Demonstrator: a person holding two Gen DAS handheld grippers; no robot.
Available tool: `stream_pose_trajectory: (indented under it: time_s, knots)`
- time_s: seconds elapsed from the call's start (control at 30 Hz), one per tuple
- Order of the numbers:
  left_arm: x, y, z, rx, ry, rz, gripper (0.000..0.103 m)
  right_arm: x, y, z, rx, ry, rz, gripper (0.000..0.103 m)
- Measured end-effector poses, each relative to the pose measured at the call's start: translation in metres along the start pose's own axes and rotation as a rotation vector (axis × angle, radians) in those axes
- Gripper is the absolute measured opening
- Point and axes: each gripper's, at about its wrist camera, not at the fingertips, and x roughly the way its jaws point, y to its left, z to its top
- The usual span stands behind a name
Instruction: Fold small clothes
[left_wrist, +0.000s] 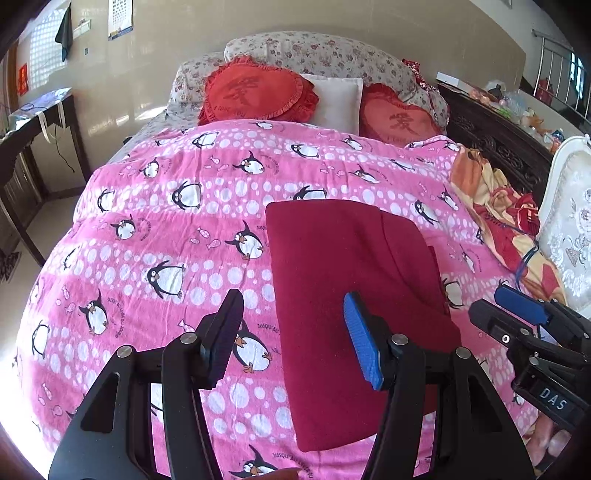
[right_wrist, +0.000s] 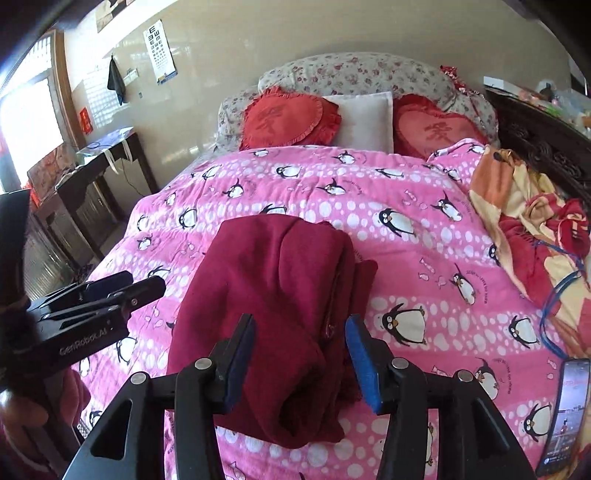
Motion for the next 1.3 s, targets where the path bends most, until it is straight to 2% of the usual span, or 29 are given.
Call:
stream_pose_trajectory:
  time_s: [0.37, 0.5, 1.3]
  knots:
    - [-0.011, -0.002, -0.002, 0.0, -0.024, 0.01, 0.057, 0.008, 0.009, 0.002, 0.031, 0.024, -0.026, 0.051]
    - [-0.01, -0.002, -0.002, 0.005, -0.024, 0.012, 0.057, 0.007, 0.009, 0.002, 0.039, 0.017, -0.028, 0.062]
    - [-0.001, -0.004, -0.003, 0.013, -0.012, 0.016, 0.057, 0.019, 0.01, 0.002, 0.039, 0.057, -0.034, 0.062]
